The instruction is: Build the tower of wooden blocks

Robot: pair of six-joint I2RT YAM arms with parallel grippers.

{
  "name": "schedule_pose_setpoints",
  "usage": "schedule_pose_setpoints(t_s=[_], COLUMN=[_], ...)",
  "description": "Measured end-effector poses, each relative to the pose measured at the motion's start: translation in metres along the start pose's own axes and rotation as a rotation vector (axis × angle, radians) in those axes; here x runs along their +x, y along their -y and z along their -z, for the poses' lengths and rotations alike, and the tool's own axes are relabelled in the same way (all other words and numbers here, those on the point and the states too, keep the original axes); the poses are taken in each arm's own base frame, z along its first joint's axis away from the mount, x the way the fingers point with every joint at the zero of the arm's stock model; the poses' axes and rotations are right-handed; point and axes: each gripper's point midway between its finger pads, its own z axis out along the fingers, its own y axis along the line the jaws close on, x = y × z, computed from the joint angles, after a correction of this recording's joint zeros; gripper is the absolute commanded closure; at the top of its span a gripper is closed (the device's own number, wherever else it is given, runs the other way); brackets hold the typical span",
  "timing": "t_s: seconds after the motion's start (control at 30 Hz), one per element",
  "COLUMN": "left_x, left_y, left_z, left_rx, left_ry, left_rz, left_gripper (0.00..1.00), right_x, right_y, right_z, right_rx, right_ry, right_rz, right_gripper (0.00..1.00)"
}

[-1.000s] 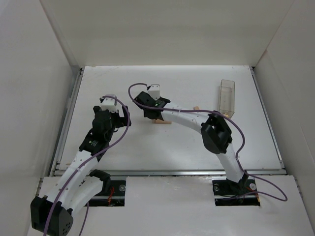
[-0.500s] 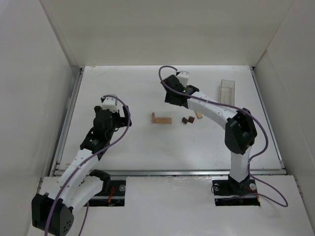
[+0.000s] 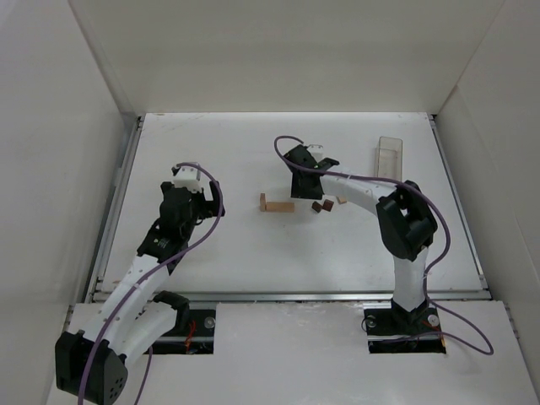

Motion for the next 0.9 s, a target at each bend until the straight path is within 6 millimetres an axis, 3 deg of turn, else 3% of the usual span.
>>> schedule_pose_setpoints(t_s=[0.37,0.9], left_x=[-0.001,0.001], left_y=[-0.002,-0.001], left_z=[-0.001,-0.002], left_rx=[-0.008,-0.002], left_ry=[0.004,-0.004], left_rz=[0.004,0.002], left_gripper=[0.0,0.0], right_x=[0.028,0.035], right_y=[0.004,-0.001], right_z=[-0.005,-0.006], right_rx=[-0.03,-0.067], right_ry=[-0.068,-0.088], right_rz=[0.033,0.042], right_gripper=[0.53,0.53])
